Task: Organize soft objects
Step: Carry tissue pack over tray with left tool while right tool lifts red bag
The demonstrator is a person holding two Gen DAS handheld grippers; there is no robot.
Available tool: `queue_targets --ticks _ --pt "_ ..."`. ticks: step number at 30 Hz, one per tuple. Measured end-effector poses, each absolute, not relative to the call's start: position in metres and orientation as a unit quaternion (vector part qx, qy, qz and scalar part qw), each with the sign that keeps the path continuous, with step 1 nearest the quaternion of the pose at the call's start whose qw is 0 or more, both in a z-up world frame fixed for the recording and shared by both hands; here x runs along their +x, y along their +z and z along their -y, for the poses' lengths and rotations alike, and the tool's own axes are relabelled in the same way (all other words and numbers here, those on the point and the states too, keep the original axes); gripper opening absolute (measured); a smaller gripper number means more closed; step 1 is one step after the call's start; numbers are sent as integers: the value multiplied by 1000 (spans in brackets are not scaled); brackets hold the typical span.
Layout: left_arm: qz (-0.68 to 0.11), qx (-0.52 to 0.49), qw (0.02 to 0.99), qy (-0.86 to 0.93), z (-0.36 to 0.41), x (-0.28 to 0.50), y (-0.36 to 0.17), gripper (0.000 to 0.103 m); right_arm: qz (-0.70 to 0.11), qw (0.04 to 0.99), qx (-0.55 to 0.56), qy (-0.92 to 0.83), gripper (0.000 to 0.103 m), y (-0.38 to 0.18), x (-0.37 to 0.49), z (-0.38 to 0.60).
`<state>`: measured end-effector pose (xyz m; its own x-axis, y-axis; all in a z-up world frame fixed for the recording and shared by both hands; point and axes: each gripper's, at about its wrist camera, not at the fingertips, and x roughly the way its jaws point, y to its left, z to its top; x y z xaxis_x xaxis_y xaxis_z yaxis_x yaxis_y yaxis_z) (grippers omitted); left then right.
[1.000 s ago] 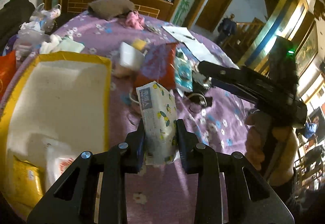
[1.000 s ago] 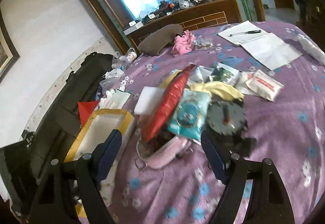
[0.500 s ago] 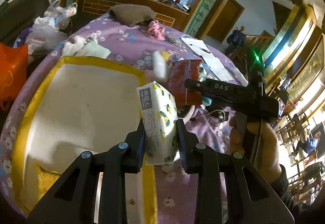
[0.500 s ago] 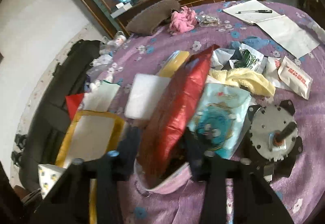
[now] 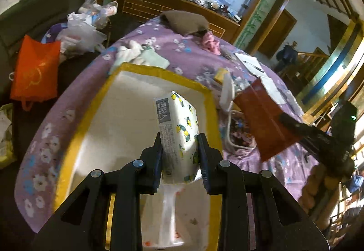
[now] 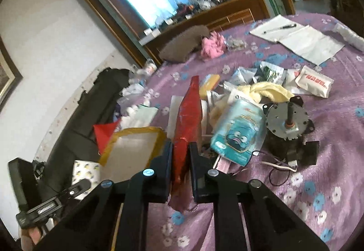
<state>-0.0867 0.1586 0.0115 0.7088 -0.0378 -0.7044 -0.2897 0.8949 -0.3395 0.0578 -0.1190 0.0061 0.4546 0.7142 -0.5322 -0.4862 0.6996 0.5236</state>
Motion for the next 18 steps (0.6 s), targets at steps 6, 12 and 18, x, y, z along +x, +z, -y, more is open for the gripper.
queue_targets --ticks 6,12,18 --pt "-380 -218 896 77 -165 -89 9 28 -367 841 155 365 4 14 47 124" --pt "-386 -218 893 78 -167 -85 5 28 -367 848 124 363 3 22 44 117" --pt "-395 -217 890 77 -166 -81 -2 28 -410 828 70 375 7 -16 32 112"
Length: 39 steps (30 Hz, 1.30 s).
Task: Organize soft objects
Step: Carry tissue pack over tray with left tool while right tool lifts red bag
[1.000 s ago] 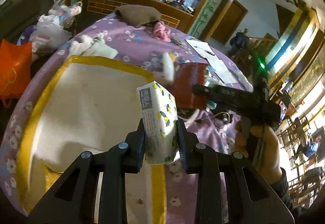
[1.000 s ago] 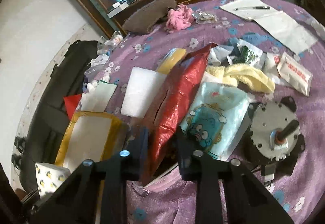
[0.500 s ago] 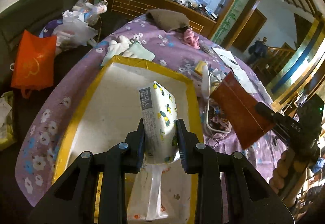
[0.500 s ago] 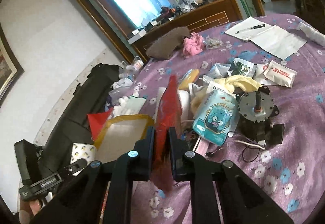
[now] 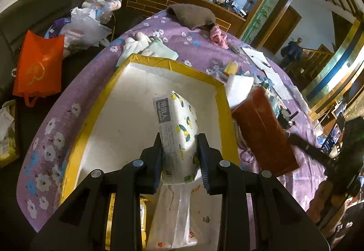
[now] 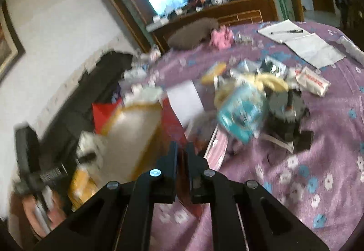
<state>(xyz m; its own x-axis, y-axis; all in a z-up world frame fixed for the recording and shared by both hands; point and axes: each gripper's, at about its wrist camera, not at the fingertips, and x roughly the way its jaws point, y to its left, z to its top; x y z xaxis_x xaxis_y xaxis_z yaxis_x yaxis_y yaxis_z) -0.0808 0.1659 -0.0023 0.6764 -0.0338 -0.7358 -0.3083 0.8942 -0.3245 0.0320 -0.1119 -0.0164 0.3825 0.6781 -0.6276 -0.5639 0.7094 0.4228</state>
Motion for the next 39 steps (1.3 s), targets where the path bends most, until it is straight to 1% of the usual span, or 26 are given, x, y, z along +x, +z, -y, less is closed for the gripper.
queue_targets --ticks 2,4,5,6,7,9,10,12,15,16,18,21,26,30,33,36,39 --pt "-400 -220 887 76 -166 -79 -6 28 -422 819 77 382 8 -27 33 114" --pt "-401 -219 887 75 -166 -78 -8 28 -434 807 82 392 19 -30 36 113" --pt "-402 -218 886 76 -165 -77 -9 28 -438 809 72 386 21 -30 37 110" --pt "-402 -219 886 75 -165 -76 -10 28 -437 811 61 384 25 -28 36 107" --pt "-403 -221 885 74 -166 -76 -10 28 -435 811 43 389 35 -26 34 101" --pt "-405 -221 884 72 -165 -76 -10 28 -431 810 15 397 46 -23 31 88" --pt "-404 -219 885 70 -164 -76 -10 28 -426 809 -1 406 48 -22 30 81" --pt "-404 -216 886 67 -163 -75 -9 28 -426 807 -27 408 48 -25 34 69" --pt "-404 -215 887 64 -162 -76 -9 28 -451 790 -29 414 47 -38 47 58" --pt "-404 -215 887 64 -162 -76 -10 28 -454 789 -37 412 41 -40 46 56" --pt "-404 -216 887 65 -162 -76 -10 28 -450 799 -44 397 22 -40 43 59" --pt "-405 -217 886 67 -166 -75 -11 28 -461 795 0 395 18 -38 40 75" --pt "-408 -217 884 73 -181 -72 -10 28 -426 800 84 414 18 -8 23 94" --pt "-413 -204 884 84 -200 -64 -6 28 -423 766 149 460 18 7 16 63" --pt "-425 -205 878 85 -213 -56 -11 28 -446 753 153 459 18 -1 22 20" --pt "-444 -187 872 90 -215 -48 -21 28 -475 751 156 431 18 -21 32 -15" --pt "-464 -170 864 93 -215 -41 -32 28 -496 755 150 401 18 -35 37 -32"
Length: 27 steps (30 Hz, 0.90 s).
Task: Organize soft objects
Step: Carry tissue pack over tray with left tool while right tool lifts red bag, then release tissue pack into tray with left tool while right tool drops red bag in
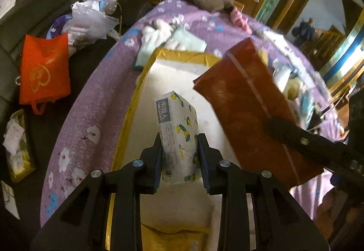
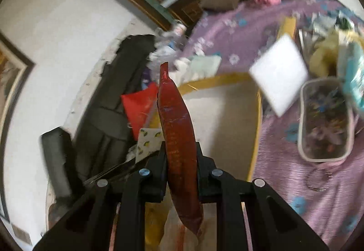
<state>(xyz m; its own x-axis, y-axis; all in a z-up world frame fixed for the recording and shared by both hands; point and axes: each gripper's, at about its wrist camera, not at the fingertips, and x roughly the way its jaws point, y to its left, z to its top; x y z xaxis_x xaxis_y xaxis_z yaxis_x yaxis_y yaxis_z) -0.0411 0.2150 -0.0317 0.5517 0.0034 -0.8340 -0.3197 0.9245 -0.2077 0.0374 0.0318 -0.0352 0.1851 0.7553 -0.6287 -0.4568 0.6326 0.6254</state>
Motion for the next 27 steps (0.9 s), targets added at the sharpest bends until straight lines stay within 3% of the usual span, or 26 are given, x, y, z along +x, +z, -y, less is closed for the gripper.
queue_targets --ticks 11,16,23,27 --pt "-476 -172 858 87 -222 -45 -37 32 -491 786 90 364 23 -34 32 -34" --pt "-470 -187 859 83 -220 -52 -35 33 -465 804 72 364 45 -27 28 -16" --pt "-473 -90 857 185 -198 -70 -28 33 -414 819 61 394 46 -9 10 15" --pt "-487 -123 852 146 -193 -71 -40 33 -444 784 31 433 46 -28 6 1"
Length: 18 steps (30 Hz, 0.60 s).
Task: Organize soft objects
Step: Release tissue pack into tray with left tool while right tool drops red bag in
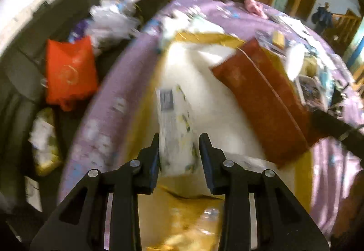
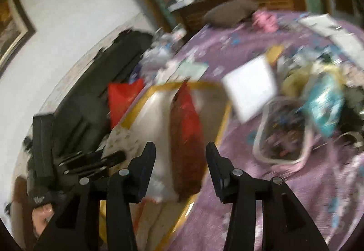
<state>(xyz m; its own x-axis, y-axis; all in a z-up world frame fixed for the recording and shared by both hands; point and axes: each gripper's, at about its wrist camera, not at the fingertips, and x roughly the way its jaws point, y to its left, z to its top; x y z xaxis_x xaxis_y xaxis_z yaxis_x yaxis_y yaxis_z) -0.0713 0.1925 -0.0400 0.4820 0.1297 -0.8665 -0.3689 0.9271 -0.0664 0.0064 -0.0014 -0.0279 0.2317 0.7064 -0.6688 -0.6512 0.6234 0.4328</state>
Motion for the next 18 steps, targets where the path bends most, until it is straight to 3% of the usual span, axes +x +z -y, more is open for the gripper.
queue_targets --ticks 4,10,14,18 --pt "-486 -178 852 81 -192 -70 -47 33 -453 768 68 448 45 -28 8 17" --pt "-504 -180 838 104 -195 -68 -45 33 -408 790 79 450 46 -10 -9 56" --pt "-503 -256 824 59 -206 -75 -48 33 -394 802 84 442 46 -13 -8 80" --pt "-507 -232 825 91 -207 -86 -35 33 -406 810 85 415 50 -23 1 104"
